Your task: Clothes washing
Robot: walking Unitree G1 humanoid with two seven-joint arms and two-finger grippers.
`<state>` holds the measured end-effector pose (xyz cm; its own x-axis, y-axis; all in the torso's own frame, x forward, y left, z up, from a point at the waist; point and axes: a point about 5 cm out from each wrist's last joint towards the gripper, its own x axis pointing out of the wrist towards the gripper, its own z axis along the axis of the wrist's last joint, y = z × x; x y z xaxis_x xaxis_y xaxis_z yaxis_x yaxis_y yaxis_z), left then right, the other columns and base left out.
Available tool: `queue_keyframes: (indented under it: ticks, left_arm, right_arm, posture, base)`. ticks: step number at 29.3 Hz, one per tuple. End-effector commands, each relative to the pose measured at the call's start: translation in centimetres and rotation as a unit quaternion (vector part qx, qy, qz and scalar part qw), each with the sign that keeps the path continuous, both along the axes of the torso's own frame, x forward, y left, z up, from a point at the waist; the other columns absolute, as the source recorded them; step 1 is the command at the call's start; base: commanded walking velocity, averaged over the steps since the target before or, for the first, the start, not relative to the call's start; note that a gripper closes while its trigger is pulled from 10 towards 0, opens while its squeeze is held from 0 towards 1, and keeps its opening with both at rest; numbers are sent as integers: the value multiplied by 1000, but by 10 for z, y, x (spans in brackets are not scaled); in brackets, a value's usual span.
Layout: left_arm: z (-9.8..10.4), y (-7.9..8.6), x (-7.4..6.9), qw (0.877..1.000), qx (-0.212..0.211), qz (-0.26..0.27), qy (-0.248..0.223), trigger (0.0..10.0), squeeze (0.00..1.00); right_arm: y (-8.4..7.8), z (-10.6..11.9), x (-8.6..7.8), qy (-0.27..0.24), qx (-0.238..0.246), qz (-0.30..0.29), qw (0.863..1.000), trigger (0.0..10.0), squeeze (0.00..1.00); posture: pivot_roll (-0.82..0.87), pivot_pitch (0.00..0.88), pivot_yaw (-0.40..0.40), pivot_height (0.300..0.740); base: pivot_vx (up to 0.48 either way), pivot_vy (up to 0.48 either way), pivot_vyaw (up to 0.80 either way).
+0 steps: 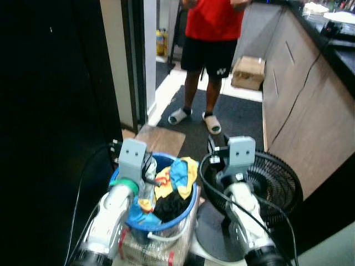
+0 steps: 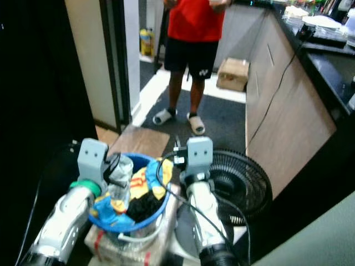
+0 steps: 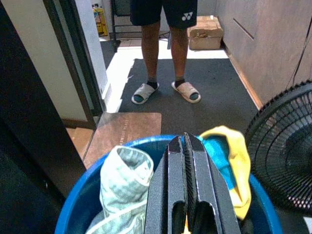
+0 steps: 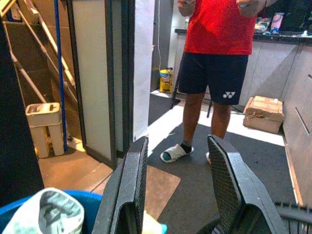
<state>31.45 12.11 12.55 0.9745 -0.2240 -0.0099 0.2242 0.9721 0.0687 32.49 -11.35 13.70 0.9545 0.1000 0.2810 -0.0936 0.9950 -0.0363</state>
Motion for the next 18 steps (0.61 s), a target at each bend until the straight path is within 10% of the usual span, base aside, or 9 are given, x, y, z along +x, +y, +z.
queue_keyframes:
  ticks: [1, 18]
  left_arm:
    - [-3, 1, -2, 1000, 6, 1, 10, 10000, 0]
    - [-4, 1, -4, 1000, 9, 1, 17, 10000, 0]
  right_arm:
    - [-1, -3, -2, 10, -2, 0, 1000, 10000, 0]
    - [0, -2, -4, 17, -1, 2, 1000, 10000, 0]
  posture:
    - [107, 0, 23, 615]
    - [108, 0, 26, 565]
  base:
    - [0, 0, 0]
    - [0, 0, 0]
